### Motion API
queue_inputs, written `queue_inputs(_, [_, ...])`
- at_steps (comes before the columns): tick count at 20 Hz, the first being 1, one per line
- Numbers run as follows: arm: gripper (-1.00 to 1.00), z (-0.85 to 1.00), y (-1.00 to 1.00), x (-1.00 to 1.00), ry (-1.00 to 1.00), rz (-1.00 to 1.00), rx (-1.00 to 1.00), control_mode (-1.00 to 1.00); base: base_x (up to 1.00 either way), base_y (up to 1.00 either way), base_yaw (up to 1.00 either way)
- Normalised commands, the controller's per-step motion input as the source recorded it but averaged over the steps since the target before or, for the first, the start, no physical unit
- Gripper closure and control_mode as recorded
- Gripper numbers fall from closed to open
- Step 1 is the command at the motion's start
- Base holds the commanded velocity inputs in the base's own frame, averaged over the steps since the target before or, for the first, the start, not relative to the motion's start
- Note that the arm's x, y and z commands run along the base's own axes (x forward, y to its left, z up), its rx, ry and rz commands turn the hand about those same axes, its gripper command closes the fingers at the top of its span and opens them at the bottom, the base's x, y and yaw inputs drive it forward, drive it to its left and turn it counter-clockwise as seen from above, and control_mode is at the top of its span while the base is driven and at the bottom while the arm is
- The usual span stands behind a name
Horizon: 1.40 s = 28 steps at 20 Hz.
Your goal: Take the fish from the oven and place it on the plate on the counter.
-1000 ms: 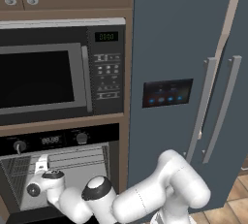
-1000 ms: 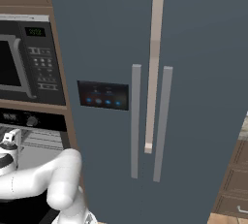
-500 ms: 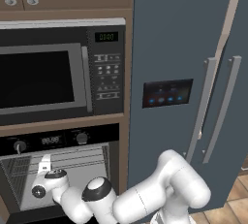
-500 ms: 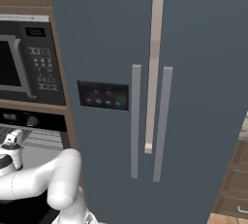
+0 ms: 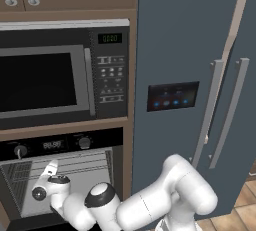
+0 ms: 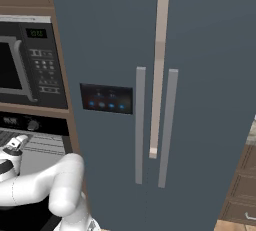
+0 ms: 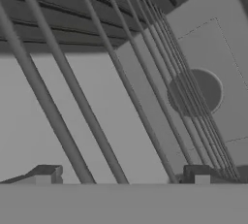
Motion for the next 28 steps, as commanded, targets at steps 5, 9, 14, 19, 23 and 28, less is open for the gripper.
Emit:
queue_inputs(5, [-1.00,-1.00,0.00,-0.02,-0.12,-0.27,0.18,-1.00,0.00,0.00,0.00])
queue_inputs(9, [-1.00,-1.00,0.00,0.00,-0.21,-0.29,0.17,-1.00,0.00,0.00,0.00])
queue_inputs(14, [-1.00,-1.00,0.00,0.20,-0.15,-0.23,0.07,-1.00,0.00,0.00,0.00])
queue_inputs(19, [-1.00,-0.93,0.00,0.27,-0.08,-0.15,0.00,-1.00,0.00,0.00,0.00])
queue_inputs(23, [-1.00,-0.86,0.00,0.22,-0.02,-0.10,0.00,-1.00,0.00,0.00,0.00])
queue_inputs(28, [-1.00,-0.90,0.00,0.17,-0.10,-0.08,0.00,-1.00,0.00,0.00,0.00])
